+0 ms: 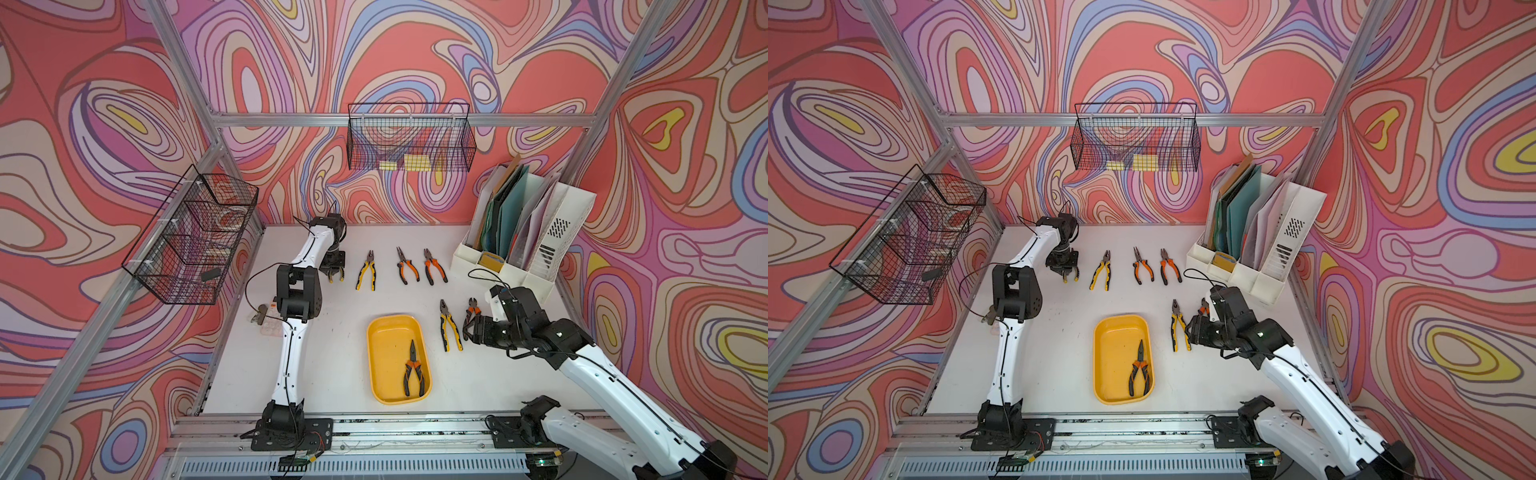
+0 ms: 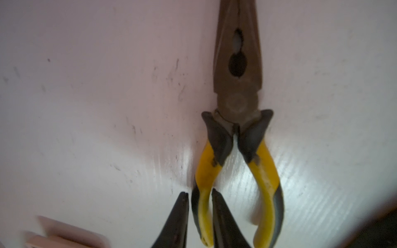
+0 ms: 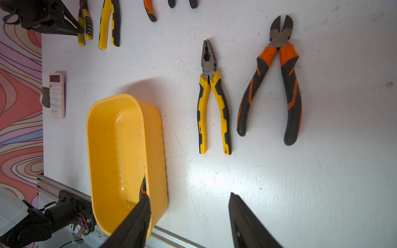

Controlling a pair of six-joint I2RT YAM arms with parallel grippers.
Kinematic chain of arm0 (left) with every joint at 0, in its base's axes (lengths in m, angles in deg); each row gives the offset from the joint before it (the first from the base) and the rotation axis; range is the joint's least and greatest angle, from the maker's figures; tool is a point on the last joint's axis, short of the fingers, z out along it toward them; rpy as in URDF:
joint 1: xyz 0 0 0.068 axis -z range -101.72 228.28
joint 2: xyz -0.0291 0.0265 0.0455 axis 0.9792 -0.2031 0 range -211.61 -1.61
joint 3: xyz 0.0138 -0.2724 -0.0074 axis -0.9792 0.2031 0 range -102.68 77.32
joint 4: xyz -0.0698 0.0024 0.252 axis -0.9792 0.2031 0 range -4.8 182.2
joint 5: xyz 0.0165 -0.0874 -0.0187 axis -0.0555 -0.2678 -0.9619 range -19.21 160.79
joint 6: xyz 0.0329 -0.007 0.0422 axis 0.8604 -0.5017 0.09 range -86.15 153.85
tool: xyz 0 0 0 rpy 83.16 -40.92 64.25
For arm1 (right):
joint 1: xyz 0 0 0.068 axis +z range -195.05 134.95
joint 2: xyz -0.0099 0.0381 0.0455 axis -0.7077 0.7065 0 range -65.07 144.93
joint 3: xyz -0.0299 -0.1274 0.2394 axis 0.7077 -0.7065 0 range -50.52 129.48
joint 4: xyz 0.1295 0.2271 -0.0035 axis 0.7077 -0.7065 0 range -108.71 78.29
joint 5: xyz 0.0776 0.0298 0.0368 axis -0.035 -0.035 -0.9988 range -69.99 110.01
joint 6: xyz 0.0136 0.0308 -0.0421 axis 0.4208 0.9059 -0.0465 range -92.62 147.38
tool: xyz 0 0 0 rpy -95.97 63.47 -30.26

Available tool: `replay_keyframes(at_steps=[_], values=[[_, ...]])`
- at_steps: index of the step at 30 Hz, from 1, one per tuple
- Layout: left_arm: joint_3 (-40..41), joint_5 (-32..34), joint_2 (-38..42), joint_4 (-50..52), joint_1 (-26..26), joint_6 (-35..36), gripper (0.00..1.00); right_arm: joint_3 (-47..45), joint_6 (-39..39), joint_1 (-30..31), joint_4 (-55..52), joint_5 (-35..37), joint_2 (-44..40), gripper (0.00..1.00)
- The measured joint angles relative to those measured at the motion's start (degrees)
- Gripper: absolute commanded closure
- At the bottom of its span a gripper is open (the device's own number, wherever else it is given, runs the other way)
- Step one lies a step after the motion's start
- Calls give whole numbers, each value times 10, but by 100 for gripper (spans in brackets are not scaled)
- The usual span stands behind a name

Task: Take the pliers out of the storage box
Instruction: Place the pliers at the center of the board, then pick up the pliers from the storage box.

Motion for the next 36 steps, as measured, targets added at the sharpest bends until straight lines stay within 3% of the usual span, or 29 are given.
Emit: replay_keyframes(at_steps=[6, 10, 14, 20, 25, 29, 36], values=[[-5, 13, 0, 0, -1, -14, 48, 36, -7, 0, -26, -5, 3, 36], [5, 17, 17, -3, -2, -27, 18, 67, -14, 0, -47, -5, 17, 34], [53, 8, 97, -20, -3, -44, 9, 76, -17, 0, -58, -14, 40, 33], [227, -40, 334, -97, -4, -67, 10, 76, -5, 20, -61, -24, 47, 31], [383, -79, 500, -137, 16, -71, 15, 76, 23, 82, -52, -12, 47, 33], [502, -90, 572, -147, 82, -74, 17, 71, 56, 125, -34, 8, 45, 36], [685, -102, 707, -143, 225, -139, 19, 30, 117, 128, -3, 56, -3, 38]])
